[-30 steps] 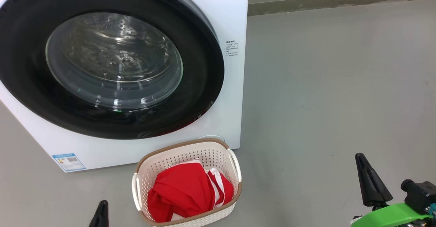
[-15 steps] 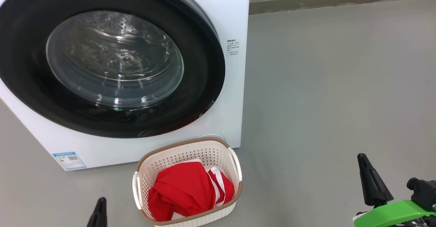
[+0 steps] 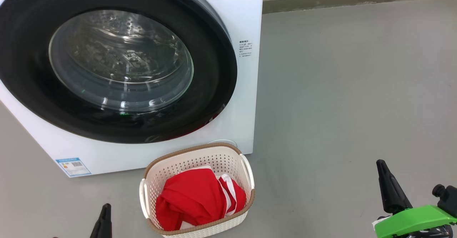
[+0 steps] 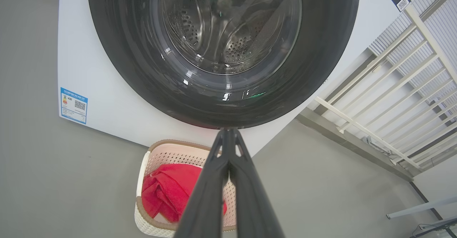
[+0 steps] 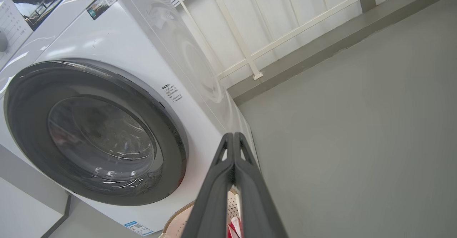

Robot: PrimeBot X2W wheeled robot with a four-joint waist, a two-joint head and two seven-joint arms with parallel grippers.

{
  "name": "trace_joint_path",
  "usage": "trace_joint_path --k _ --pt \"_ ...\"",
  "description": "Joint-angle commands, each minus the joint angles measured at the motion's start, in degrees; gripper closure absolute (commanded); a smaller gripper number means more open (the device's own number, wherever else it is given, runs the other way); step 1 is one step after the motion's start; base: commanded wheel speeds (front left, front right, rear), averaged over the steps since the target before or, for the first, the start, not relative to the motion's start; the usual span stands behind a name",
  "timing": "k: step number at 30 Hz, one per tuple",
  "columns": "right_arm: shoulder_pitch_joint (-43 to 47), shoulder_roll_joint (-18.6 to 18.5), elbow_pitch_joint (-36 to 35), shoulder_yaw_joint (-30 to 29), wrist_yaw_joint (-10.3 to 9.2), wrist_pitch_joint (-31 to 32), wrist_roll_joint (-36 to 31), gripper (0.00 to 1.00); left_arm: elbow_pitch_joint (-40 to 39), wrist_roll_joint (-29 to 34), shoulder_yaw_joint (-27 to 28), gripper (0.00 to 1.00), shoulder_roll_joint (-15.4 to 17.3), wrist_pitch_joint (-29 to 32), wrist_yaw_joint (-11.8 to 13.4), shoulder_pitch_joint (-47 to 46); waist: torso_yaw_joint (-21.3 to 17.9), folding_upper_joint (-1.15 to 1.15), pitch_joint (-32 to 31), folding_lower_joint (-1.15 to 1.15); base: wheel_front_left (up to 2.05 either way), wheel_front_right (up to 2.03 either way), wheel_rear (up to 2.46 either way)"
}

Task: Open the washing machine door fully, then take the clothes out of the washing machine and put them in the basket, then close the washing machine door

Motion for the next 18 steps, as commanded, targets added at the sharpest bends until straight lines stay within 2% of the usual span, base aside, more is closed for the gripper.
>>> trace_joint_path --k 1,18 --pt "-2.8 -0.5 -1.2 -0.2 -0.03 0.7 2.2 1.00 -1.0 -2.2 1.0 1.00 0.5 0.5 -0.1 -2.4 0.0 0.00 0.0 0.00 0.00 0.00 0.00" --pt "-3.9 -0.1 -0.5 -0.8 -0.04 3.4 11.7 1.00 -0.4 -12.3 1.3 1.00 0.4 3.1 -0.2 -4.0 0.3 0.00 0.3 -0.01 0.00 0.00 0.00"
